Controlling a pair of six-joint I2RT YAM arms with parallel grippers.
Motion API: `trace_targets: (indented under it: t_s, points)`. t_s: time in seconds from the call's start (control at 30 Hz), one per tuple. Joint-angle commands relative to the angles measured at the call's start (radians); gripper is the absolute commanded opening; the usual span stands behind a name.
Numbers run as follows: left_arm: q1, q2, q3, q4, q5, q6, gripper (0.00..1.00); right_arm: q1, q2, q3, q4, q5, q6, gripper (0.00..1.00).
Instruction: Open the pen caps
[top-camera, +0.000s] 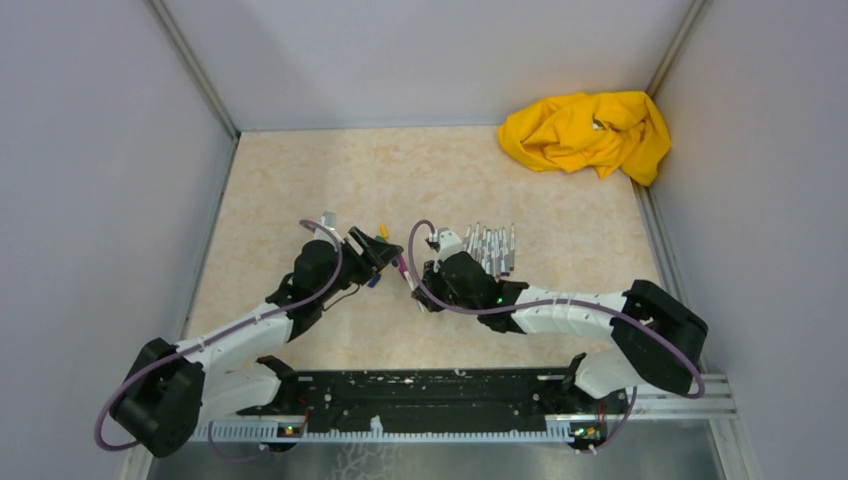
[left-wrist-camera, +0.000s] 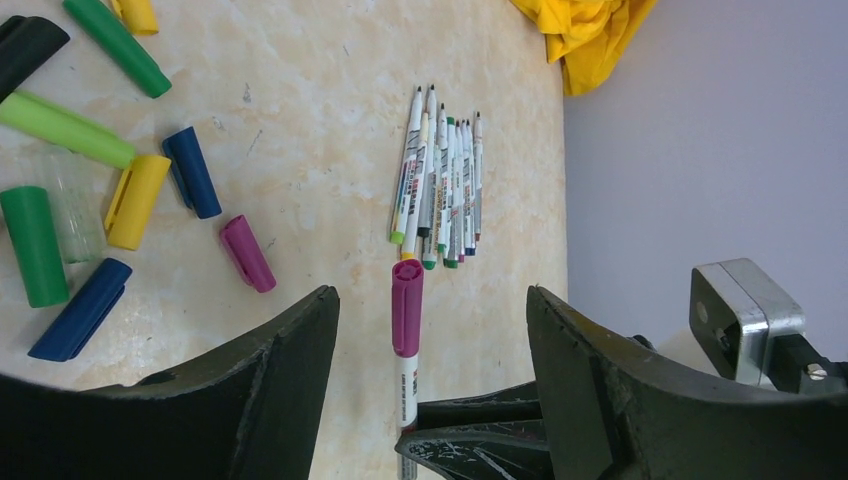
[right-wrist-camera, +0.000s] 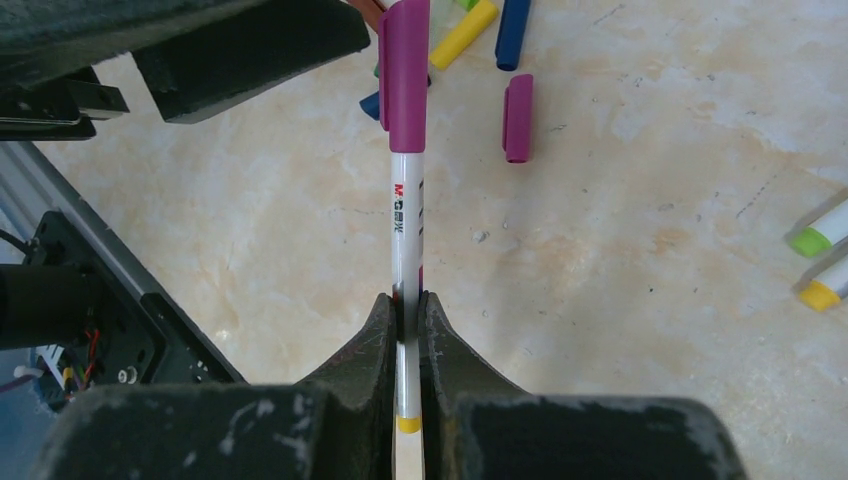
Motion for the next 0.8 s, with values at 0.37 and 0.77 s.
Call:
trace_targets:
  t_s: [0.37,0.77]
  points:
    - [-0.008,0.1,-0.004,0.121,0.09,-0.014,0.69,0.013,-0.039,-0.014,0.097,-0.099,0.017,0.0]
    - [-0.01,0.105,-0.02,0.143,0.119,-0.012,0.63,0.014,-0.039,-0.01,0.099,-0.109,0.015,0.0]
